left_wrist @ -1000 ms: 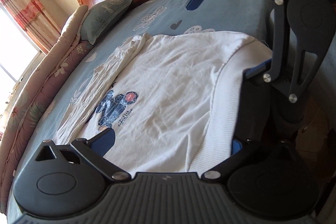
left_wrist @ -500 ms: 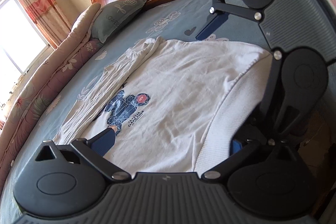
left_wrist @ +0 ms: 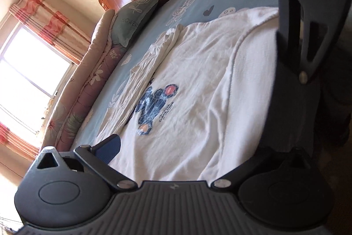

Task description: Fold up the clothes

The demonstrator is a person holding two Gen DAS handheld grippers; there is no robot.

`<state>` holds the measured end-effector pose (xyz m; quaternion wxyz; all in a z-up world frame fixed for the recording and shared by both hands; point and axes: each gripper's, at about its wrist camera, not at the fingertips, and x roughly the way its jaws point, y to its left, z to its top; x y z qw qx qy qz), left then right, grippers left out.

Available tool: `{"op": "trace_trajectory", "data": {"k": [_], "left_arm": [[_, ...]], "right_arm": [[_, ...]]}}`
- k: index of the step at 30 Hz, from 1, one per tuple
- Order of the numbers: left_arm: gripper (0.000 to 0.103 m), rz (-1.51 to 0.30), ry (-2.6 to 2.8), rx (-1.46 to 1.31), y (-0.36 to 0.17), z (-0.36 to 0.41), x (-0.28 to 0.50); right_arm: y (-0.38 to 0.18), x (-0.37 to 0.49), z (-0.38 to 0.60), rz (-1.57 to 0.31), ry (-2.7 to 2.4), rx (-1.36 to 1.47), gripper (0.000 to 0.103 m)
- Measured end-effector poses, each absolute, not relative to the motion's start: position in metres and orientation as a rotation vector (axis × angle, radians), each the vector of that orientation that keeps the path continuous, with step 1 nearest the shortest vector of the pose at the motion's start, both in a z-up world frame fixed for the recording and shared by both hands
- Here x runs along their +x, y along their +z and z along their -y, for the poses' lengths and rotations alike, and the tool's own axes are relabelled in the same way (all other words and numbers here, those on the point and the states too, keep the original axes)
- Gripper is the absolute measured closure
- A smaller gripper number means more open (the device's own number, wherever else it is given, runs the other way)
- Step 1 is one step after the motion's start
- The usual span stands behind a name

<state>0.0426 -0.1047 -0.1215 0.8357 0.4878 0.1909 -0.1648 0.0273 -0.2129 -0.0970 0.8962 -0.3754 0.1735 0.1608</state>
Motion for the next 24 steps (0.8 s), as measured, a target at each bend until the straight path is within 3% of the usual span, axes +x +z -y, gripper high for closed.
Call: {"op": "trace_trajectory", "data": {"k": [7,24], "left_arm": [[0.001,-0.408,-0.261,1.091,-0.125,0.07,0.039],[0.001,-0.307,-0.194,1.23,-0.141,0.092,0.046]], "right_arm": [[-0.11,0.03,0.216,-0.402,0.337,-0.772,0.0],[-0.13,0.034,0.206,-0.379,0.265,-0.895,0.0]]}}
